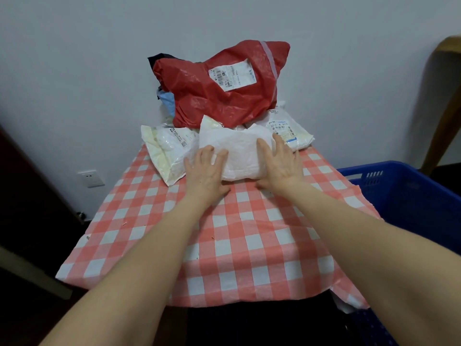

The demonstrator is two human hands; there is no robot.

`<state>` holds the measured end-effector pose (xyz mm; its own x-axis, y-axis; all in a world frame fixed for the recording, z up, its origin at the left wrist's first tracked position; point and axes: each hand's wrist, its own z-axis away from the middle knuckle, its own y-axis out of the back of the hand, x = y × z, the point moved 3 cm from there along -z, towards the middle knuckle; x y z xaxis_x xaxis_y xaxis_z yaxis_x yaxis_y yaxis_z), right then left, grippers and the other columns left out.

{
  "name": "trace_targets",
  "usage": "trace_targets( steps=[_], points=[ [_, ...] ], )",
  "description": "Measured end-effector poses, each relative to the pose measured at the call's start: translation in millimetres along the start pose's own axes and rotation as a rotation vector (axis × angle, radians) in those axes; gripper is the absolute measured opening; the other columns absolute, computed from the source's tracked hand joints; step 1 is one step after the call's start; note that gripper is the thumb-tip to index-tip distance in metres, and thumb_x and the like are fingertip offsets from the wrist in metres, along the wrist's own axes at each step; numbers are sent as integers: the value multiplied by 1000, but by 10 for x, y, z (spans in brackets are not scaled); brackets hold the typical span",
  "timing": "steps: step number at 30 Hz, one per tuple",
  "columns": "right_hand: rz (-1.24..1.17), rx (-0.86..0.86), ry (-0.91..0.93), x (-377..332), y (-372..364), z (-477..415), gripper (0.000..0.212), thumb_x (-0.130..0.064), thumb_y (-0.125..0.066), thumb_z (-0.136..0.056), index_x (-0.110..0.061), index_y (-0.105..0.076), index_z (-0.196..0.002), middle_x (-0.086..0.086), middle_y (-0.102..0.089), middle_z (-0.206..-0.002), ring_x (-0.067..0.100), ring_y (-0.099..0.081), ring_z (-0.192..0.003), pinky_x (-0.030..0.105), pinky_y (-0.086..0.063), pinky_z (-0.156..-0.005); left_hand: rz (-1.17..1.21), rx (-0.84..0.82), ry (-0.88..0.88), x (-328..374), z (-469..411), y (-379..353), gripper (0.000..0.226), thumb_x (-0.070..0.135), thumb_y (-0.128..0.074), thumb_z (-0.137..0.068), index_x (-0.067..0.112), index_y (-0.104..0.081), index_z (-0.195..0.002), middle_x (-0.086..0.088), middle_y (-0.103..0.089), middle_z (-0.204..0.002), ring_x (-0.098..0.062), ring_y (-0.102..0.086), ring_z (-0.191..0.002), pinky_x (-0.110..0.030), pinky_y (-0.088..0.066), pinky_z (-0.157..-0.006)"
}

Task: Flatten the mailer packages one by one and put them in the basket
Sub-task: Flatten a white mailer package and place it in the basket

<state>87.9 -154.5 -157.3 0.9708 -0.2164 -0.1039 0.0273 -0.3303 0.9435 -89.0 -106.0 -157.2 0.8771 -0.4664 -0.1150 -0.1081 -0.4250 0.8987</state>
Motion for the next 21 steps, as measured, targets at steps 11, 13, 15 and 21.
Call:
trace_targets(
  steps=[11,13,15,21],
  points=[
    [-70,81,70,57,262,80,72,-25,-68,-78,-27,-26,-137,7,-27,-137,32,-54,-89,38,-40,-60,126,51,-31,-32,73,116,73,24,-69,-79,28,-32,-142,-6,-25,-147,-26,-50,-112,-34,-46,-59],
    [-55,96,79,83,336,129,63,-24,-66,-78,-24,-33,-132,7,-31,-135,31,-53,-85,37,-40,-60,121,60,-44,-56,93,191,65,28,-68,-80,24,-37,-137,-4,-29,-142,-26,-53,-105,-32,-41,-55],
    [-24,91,82,95,371,153,66,-33,-71,-75,-23,-37,-132,7,-31,-139,32,-52,-101,39,-44,-74,101,64,-40,-78,98,238,60,30,-67,-79,20,-40,-131,-4,-32,-137,-26,-51,-106,-34,-41,-57],
    [104,120,232,-40,365,136,64,-51,-73,-72,-22,-49,-124,5,-38,-126,27,-43,-109,36,-39,-89,107,11,-3,-23,15,170,78,43,-77,-66,25,-39,-132,-10,-24,-142,-30,-43,-120,-41,-43,-96]
  ],
)
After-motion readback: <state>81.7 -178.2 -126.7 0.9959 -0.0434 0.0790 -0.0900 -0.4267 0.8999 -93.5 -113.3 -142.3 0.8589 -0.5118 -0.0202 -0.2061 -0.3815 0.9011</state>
